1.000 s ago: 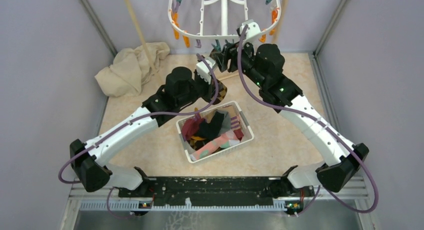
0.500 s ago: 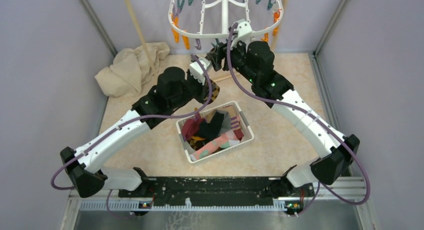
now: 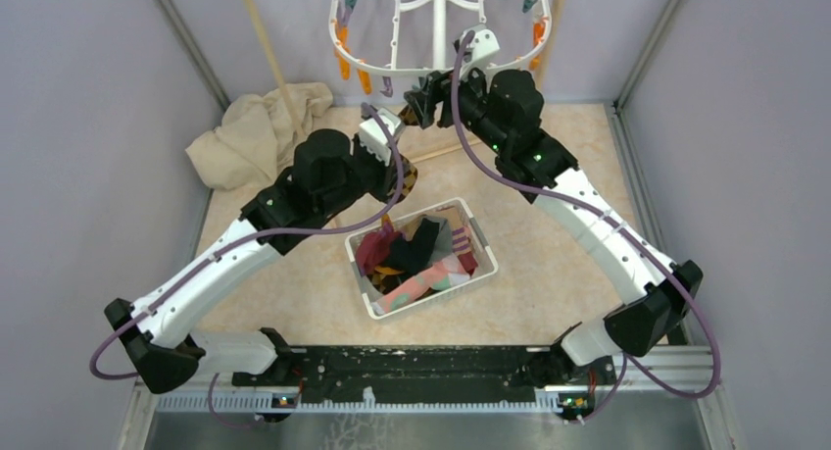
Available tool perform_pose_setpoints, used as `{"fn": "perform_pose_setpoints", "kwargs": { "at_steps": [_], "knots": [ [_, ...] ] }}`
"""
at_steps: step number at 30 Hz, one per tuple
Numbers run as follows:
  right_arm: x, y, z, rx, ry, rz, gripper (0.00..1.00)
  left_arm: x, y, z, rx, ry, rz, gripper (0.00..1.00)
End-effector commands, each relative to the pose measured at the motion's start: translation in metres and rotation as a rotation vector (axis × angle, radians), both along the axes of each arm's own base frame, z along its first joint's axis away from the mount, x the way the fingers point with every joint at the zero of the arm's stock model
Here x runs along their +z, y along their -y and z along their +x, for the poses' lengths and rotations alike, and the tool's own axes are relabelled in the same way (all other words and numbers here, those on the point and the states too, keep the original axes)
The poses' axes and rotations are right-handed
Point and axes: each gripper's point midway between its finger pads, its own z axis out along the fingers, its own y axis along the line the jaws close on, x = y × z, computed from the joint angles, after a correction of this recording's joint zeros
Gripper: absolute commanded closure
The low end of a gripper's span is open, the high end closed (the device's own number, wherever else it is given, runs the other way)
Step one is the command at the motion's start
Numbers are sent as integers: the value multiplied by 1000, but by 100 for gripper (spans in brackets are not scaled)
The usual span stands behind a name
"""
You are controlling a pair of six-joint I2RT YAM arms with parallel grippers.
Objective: Remove the socks clipped to the hanger
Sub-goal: Remove the sock from the hanger.
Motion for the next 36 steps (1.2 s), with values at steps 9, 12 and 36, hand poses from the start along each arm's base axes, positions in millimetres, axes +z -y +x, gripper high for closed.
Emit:
{"fn": "perform_pose_setpoints", "kwargs": {
  "at_steps": [9, 12, 36],
  "knots": [
    [29, 7, 3, 50, 31, 108, 34, 53, -16, -9, 20, 73, -51, 99],
    [28, 6, 6, 52, 29, 112, 34, 57, -17, -10, 17, 78, -55, 98],
    [24, -2, 23, 64, 32, 129, 30, 69, -23, -15, 17, 91, -70, 98]
  ]
}}
